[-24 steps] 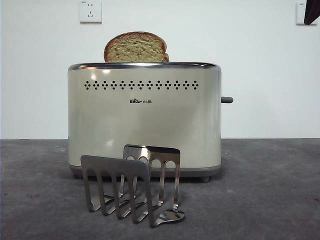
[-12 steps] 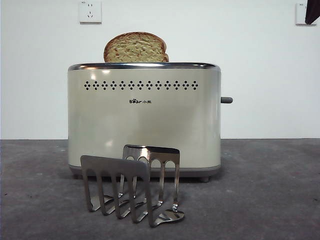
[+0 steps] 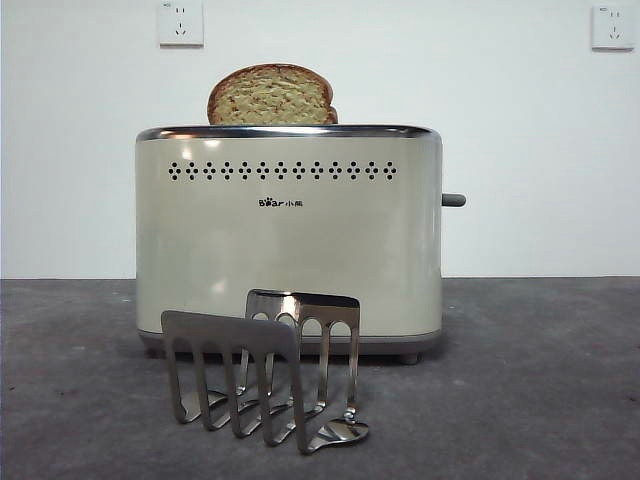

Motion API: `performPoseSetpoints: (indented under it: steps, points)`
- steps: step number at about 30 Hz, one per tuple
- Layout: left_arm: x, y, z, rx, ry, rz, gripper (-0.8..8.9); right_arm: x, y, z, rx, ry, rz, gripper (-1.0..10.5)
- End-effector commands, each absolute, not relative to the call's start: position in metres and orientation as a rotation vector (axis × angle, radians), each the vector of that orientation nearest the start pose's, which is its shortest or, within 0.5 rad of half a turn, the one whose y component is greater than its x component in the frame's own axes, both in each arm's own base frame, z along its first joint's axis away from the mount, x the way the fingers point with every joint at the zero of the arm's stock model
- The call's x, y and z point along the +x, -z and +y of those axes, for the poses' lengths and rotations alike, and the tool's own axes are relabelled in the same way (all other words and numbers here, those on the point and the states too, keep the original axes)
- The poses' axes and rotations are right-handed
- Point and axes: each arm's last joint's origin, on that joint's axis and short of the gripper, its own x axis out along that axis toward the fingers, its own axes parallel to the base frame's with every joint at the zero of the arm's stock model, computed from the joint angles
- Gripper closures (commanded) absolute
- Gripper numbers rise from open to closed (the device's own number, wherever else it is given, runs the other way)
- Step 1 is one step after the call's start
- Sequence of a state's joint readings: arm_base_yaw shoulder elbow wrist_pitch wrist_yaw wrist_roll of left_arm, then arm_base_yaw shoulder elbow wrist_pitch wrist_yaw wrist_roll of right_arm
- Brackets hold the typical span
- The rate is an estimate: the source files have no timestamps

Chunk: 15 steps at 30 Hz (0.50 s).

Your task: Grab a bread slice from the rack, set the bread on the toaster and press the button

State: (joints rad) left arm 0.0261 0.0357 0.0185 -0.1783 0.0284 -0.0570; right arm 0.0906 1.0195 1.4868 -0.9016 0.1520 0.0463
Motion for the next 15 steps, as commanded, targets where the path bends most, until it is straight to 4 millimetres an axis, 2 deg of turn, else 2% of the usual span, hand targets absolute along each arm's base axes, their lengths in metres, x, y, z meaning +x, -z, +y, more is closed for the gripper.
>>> performPoseSetpoints:
  steps: [1, 6, 15]
  points:
    - [0.098, -0.147, 0.002, -0.069, -0.01, 0.195, 8.17, 0.15, -0.443, 0.008, -0.012, 0.112, 0.327, 9.5]
    - [0.098, -0.147, 0.002, -0.069, -0.01, 0.195, 8.17, 0.137, -0.398, 0.005, -0.024, 0.154, 0.147, 9.5]
    - [0.098, -0.147, 0.002, -0.069, -0.01, 0.196, 8.17, 0.115, -0.279, 0.003, -0.035, 0.101, 0.11, 9.5]
